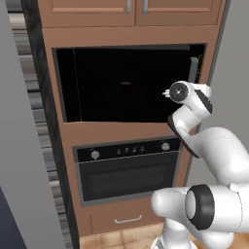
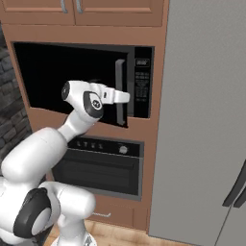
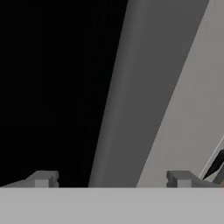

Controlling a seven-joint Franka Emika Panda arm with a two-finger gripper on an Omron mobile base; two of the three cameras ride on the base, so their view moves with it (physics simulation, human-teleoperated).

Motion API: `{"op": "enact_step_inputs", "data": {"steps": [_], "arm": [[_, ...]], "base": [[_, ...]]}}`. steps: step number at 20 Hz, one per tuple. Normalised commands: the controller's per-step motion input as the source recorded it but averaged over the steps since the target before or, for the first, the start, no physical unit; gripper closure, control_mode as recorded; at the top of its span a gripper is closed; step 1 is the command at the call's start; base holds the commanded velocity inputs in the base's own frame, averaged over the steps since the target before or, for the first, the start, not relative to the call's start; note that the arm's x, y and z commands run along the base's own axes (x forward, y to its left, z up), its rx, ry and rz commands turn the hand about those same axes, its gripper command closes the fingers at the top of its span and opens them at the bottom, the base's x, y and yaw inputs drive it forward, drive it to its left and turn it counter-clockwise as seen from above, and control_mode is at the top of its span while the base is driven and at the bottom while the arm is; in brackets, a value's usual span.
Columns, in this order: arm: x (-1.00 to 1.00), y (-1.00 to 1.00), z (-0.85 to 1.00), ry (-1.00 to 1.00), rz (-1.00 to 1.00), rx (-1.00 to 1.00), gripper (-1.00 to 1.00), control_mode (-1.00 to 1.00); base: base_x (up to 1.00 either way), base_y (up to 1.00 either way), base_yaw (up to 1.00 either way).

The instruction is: Pick the mug from the counter and place it inside the microwave. Then close the microwave.

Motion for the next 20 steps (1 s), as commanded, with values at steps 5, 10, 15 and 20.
{"op": "enact_step_inputs", "data": {"steps": [5,10,15,20], "arm": [[0.35,-0.04,0.0,0.0,0.03,0.01,-1.0,-1.0],[0.35,-0.04,0.0,0.0,0.03,0.02,-1.0,-1.0],[0.4,-0.07,0.0,0.0,0.04,0.03,-1.0,-1.0],[0.37,-0.05,0.0,0.0,0.03,0.03,-1.0,-1.0]], "base": [[0.0,0.0,0.0],[0.0,0.0,0.0],[0.0,0.0,0.0],[0.0,0.0,0.0]]}}
